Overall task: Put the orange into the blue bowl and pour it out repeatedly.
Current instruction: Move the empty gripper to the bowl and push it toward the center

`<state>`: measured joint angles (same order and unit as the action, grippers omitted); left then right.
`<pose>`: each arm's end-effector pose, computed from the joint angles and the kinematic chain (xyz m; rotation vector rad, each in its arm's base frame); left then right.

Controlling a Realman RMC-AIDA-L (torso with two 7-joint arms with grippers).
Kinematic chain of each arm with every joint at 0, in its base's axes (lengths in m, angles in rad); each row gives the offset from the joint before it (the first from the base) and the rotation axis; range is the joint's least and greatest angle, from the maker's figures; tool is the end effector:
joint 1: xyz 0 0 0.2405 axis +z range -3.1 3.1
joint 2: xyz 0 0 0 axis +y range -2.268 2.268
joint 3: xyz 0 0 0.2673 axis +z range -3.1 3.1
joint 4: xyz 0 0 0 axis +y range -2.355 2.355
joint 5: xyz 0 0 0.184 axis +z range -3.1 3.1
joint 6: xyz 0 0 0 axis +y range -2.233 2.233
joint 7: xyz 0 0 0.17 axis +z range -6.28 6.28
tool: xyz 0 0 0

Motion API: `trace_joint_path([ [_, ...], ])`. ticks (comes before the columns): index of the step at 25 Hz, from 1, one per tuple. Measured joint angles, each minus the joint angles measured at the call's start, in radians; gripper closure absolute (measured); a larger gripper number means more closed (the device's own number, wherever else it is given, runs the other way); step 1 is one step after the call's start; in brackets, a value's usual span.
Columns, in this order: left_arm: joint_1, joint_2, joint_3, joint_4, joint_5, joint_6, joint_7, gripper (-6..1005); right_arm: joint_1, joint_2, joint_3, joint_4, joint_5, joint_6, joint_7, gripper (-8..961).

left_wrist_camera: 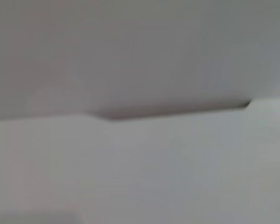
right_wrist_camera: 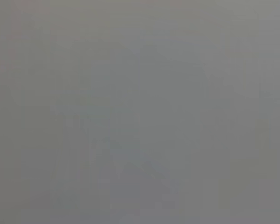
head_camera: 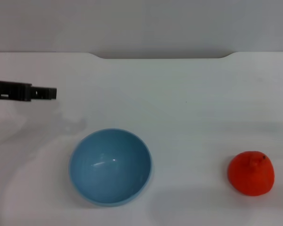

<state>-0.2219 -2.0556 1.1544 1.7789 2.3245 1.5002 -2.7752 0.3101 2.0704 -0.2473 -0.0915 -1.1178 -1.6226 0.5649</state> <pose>-0.2276 0.3049 0.0590 -2.1947 -1.2682 -0.1451 0.3345 0.2857 0.0759 -1.3519 0.4774 1.0604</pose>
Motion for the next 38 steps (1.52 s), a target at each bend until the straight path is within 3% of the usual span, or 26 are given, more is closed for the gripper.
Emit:
trace_joint_path([
  [6, -0.015, -0.002, 0.083, 0.097, 0.059, 0.087, -0.061, 320, -0.010, 0.000, 0.035, -0.009, 0.002, -0.006, -0.009, 342],
  [12, -0.053, -0.003, 0.157, 0.090, 0.105, 0.088, -0.075, 321, -0.031, 0.005, 0.036, -0.003, 0.003, -0.019, -0.036, 342],
  [20, -0.141, -0.004, 0.259, 0.025, 0.202, 0.161, -0.087, 320, -0.051, 0.006, 0.036, 0.000, 0.002, -0.021, -0.050, 342],
  [27, -0.166, -0.013, 0.339, -0.043, 0.281, 0.170, -0.103, 321, -0.057, 0.004, 0.037, -0.021, 0.001, -0.022, -0.050, 342],
  [38, -0.176, -0.014, 0.348, -0.142, 0.312, 0.117, -0.104, 321, -0.066, 0.004, 0.037, -0.022, -0.004, -0.024, -0.051, 342],
])
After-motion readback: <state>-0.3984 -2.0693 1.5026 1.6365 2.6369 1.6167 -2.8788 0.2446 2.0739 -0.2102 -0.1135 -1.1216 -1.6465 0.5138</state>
